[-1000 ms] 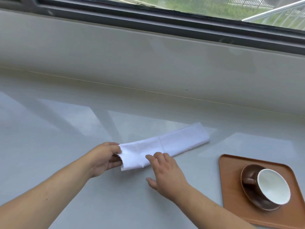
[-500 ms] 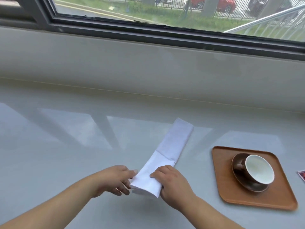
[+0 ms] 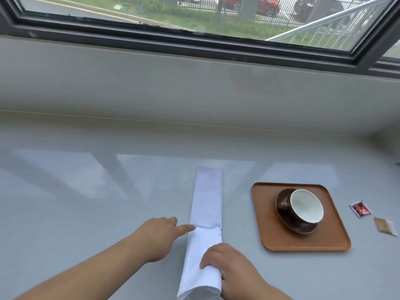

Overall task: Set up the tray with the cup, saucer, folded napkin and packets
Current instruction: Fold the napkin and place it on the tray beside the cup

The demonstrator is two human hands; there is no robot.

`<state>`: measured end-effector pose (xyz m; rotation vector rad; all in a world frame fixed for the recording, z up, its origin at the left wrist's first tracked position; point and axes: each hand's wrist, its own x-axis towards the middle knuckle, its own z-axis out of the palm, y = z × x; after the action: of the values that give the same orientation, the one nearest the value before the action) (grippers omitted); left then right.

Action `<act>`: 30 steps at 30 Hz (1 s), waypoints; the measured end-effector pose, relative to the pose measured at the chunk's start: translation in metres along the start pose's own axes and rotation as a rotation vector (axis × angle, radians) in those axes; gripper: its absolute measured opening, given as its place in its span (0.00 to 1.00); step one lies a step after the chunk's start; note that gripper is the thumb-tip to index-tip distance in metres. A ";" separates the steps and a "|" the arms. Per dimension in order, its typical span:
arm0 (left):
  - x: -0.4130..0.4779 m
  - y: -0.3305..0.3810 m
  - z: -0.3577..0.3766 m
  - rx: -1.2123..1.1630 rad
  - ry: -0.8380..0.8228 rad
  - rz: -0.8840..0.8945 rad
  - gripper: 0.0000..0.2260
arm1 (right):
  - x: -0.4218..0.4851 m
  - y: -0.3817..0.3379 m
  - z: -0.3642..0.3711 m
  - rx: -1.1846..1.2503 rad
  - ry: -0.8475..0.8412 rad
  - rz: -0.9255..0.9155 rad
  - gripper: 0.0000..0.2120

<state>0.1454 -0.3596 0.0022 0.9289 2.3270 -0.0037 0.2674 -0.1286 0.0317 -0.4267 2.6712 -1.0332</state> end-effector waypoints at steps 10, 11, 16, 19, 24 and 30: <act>0.030 -0.001 -0.008 -0.208 -0.132 -0.104 0.11 | 0.040 0.018 -0.024 0.467 0.129 0.276 0.08; 0.032 -0.001 -0.008 -0.238 -0.133 -0.114 0.07 | 0.050 0.021 -0.030 0.531 0.143 0.303 0.08; 0.049 -0.003 -0.009 -0.460 -0.164 -0.101 0.16 | 0.106 0.041 -0.065 0.744 0.171 0.425 0.13; 0.059 -0.004 -0.007 -0.668 -0.138 -0.155 0.15 | 0.137 0.059 -0.081 0.770 0.166 0.489 0.15; 0.077 -0.005 -0.005 -0.918 -0.114 -0.288 0.14 | 0.177 0.093 -0.091 0.776 0.109 0.594 0.09; 0.084 -0.005 -0.007 -0.963 -0.114 -0.330 0.12 | 0.199 0.122 -0.086 0.524 0.120 0.664 0.09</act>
<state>0.0920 -0.3095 -0.0390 0.0569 1.9690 0.8203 0.0324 -0.0604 -0.0138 0.5935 2.2180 -1.4575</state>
